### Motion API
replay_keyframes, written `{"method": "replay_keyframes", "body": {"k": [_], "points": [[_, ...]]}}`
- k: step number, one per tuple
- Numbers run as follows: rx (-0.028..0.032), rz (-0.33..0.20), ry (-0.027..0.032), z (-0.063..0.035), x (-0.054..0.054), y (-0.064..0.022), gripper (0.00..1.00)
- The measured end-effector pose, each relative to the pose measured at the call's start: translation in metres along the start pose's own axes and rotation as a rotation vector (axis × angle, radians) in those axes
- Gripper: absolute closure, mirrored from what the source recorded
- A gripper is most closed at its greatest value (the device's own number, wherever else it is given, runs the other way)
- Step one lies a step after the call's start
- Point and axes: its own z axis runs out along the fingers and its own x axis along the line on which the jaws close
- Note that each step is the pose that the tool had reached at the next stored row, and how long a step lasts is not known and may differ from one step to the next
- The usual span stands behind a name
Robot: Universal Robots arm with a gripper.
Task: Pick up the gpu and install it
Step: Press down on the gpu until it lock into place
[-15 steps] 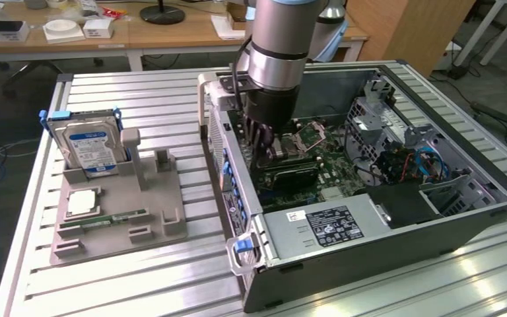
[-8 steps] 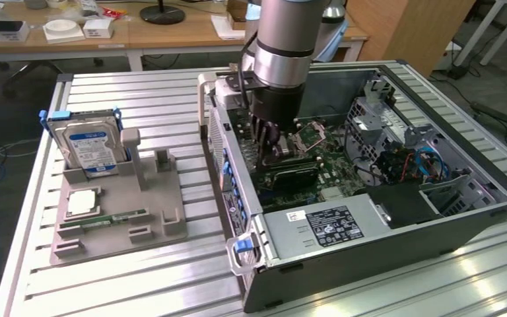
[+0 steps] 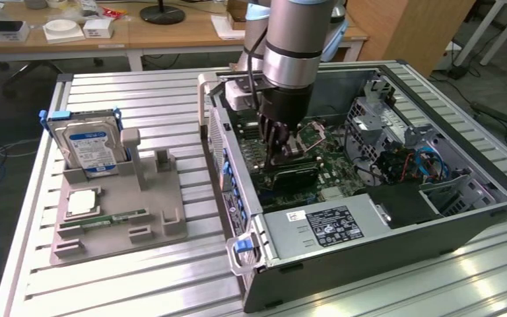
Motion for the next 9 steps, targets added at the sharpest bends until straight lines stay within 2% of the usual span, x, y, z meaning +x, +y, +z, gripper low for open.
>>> {"method": "replay_keyframes", "body": {"k": [9], "points": [[0.0249,-0.001,0.0017,0.0009,0.0,-0.0138,0.9]]}}
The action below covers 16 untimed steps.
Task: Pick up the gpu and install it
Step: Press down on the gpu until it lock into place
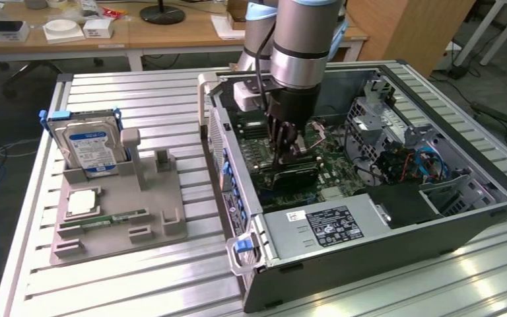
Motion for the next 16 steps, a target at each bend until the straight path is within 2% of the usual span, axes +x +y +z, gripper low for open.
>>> {"method": "replay_keyframes", "body": {"k": [9,12,16], "points": [[0.0243,0.0,0.0018,0.0009,0.001,-0.0139,0.9],[0.0272,0.001,0.0018,0.001,0.001,-0.0169,0.9],[0.0276,0.001,0.0019,0.001,0.002,-0.0227,0.9]]}}
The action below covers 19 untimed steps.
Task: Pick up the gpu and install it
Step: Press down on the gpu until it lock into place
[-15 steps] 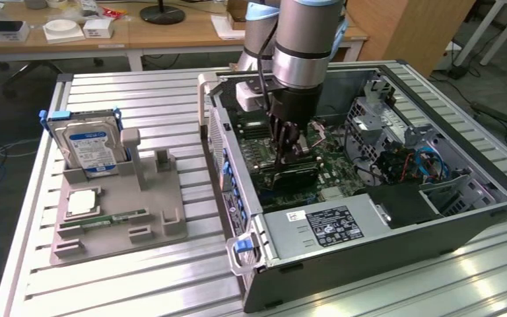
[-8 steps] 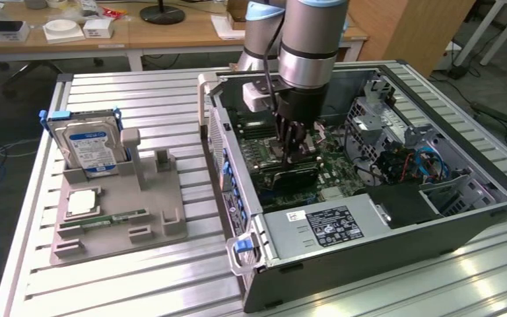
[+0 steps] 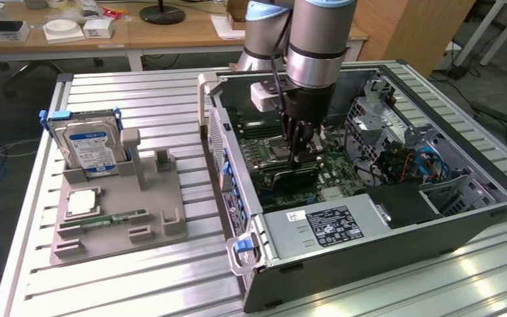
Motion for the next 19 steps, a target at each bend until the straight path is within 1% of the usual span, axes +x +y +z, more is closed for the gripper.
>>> {"method": "replay_keyframes", "body": {"k": [11,12,15,16,17,18,19], "points": [[0.0003,0.0,0.0015,0.0005,0.0033,-0.0013,0.9],[0.0005,0.0,0.0012,0.0008,0.0031,-0.0018,0.9],[0.0006,0.0,0.0013,0.0014,0.0028,-0.0076,0.9],[0.0004,0.0,0.0013,0.0034,0.0026,-0.0093,0.9],[-0.0001,0.0,0.0022,0.0065,0.0025,-0.0092,0.9],[0.0,0.0,0.0019,0.0077,0.0023,-0.0092,0.9],[0.0002,0.0,0.0,0.0065,0.0021,-0.0093,0.9]]}}
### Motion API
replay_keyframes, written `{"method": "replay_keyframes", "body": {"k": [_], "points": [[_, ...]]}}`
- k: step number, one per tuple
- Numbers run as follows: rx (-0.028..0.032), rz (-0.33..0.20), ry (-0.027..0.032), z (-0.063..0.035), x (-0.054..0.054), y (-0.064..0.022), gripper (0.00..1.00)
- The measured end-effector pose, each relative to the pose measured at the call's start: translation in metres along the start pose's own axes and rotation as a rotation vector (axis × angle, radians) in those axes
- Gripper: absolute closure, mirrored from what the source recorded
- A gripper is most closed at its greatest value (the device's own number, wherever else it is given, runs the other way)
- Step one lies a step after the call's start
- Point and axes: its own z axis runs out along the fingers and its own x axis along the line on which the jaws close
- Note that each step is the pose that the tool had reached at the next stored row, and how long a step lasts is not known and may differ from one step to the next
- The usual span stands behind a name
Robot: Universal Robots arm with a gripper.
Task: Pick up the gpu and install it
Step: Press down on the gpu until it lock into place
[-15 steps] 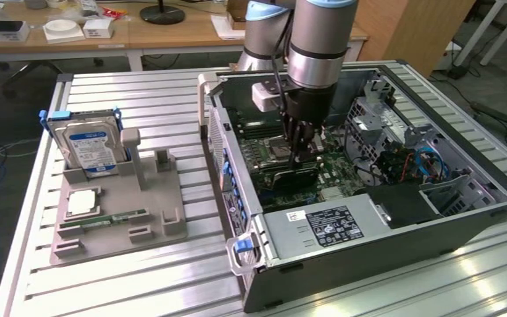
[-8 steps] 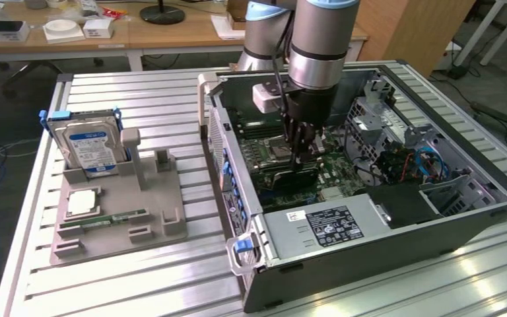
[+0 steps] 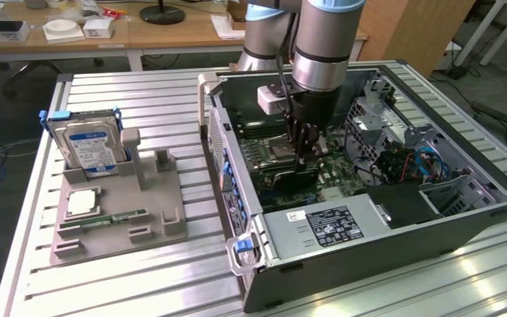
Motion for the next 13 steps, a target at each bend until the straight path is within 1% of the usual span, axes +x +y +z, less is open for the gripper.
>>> {"method": "replay_keyframes", "body": {"k": [1,2,3,4,13], "points": [[0.0012,0.0,-0.0028,-0.0017,0.0,-0.0001,0.9],[0.0021,0.0,-0.0035,-0.0046,0.0003,-0.0002,0.9],[0.0011,0.0,-0.002,-0.0079,0.0009,-0.0002,0.9],[0.0009,0.0,-0.0019,-0.0094,0.0011,-0.0002,0.9],[0.0015,0.0,-0.0018,-0.0098,0.0011,-0.0001,0.9]]}}
